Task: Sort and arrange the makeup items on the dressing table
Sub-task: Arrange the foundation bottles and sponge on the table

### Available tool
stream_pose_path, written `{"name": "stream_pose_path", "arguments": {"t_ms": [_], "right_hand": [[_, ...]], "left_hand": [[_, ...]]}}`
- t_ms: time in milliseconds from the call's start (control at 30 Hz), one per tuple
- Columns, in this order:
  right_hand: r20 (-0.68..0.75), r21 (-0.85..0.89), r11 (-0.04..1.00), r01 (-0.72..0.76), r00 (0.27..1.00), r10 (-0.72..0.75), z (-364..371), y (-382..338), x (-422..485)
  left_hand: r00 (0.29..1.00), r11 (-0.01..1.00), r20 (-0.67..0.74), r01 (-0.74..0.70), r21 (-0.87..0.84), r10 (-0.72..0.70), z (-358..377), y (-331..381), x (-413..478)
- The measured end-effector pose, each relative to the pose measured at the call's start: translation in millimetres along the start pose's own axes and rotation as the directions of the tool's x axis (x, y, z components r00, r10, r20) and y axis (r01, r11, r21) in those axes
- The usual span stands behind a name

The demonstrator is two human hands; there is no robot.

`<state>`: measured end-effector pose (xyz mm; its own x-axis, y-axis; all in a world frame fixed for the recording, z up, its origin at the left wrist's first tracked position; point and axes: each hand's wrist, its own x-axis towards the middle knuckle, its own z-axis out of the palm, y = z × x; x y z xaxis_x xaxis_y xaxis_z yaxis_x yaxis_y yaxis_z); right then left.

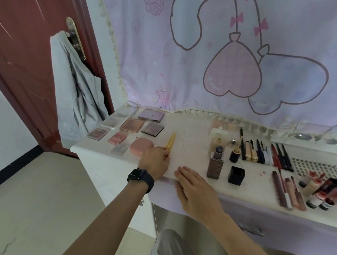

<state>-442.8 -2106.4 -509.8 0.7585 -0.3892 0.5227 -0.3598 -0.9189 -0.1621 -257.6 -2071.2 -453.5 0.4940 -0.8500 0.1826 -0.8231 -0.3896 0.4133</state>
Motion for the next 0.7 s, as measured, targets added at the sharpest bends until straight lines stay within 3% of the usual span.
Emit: {"name": "stream_pose_path", "arguments": {"t_ms": [133,300,433,567,700], "right_hand": [[-0.002,0.033,0.999,-0.026,1.000,0.027,-7.6,6.2,-31.7],[-0.126,-0.043,0.989,-0.143,0.983,0.137,-23.4,24.9,-71.5],[-0.226,-0.136,0.959,-0.250,0.950,0.216,-36.9,39.9,-93.2],[-0.243,-0.161,0.889,-0.430,0.890,0.386,-47.5,49.4,-105.6],[-0.233,-0.151,0.859,-0.489,0.862,0.450,-49.4,51.2,-106.6]], "left_hand": [[0.999,0.997,-0.005,-0.035,-0.066,0.035,8.3,8.2,-9.6],[0.996,0.991,-0.020,-0.085,-0.102,0.083,23.2,32.7,-24.6],[0.995,0.987,0.004,-0.098,-0.124,0.100,33.7,52.4,-31.6],[0.995,0.988,0.012,-0.101,-0.121,0.103,38.9,65.1,-35.8],[0.996,0.989,0.012,-0.085,-0.121,0.087,37.4,67.9,-36.5]]}}
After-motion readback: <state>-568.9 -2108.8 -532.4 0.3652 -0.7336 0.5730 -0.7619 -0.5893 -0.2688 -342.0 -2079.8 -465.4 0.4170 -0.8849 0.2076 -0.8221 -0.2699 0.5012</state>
